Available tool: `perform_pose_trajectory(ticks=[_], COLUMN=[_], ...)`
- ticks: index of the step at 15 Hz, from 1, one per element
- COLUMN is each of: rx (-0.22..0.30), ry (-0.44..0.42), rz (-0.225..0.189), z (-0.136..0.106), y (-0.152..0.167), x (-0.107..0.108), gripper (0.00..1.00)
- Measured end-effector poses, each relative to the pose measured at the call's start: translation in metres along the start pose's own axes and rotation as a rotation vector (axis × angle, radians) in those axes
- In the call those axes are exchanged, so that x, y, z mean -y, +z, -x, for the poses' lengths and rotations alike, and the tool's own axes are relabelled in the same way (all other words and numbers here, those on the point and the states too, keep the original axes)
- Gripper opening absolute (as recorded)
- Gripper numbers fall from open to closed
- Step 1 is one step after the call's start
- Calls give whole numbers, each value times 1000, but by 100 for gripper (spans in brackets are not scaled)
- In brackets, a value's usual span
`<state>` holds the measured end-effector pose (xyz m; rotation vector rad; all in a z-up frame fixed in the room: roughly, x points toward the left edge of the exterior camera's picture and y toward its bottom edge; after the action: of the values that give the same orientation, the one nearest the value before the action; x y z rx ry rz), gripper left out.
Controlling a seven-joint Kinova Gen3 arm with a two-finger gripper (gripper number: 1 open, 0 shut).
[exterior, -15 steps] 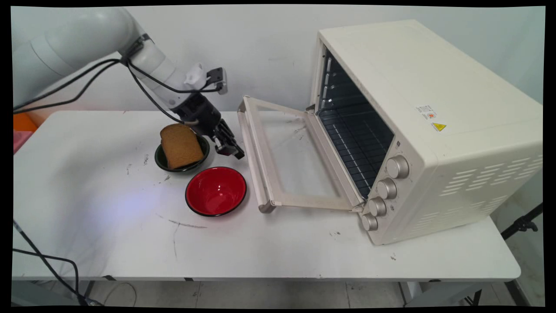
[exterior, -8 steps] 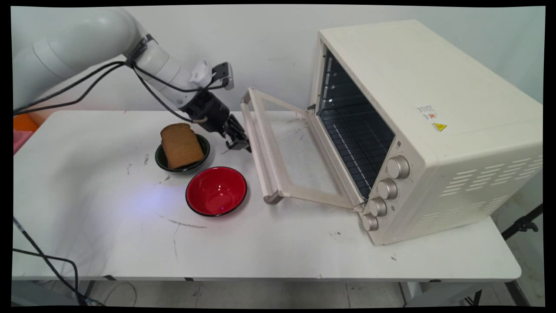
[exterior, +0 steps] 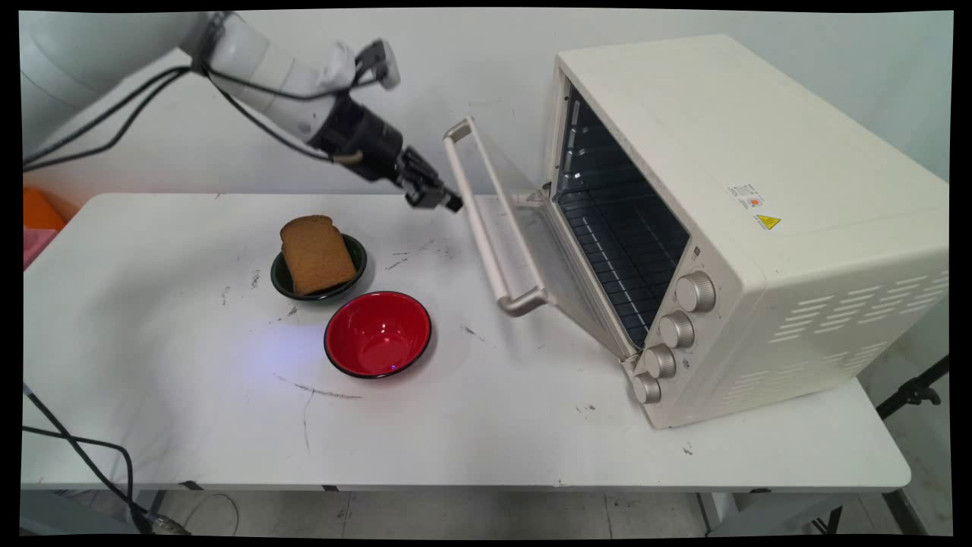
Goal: Close the oven
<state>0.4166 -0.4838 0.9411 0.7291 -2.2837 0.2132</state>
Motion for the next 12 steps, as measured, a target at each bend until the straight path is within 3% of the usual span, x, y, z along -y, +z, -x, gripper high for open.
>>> perform_pose_trajectory(ticks=[5,12], rx=[-74,-89], ry=[-21,-14], rz=[-22,9], z=[-28,-34], y=[-42,-117], x=[6,-1], gripper=[0,0])
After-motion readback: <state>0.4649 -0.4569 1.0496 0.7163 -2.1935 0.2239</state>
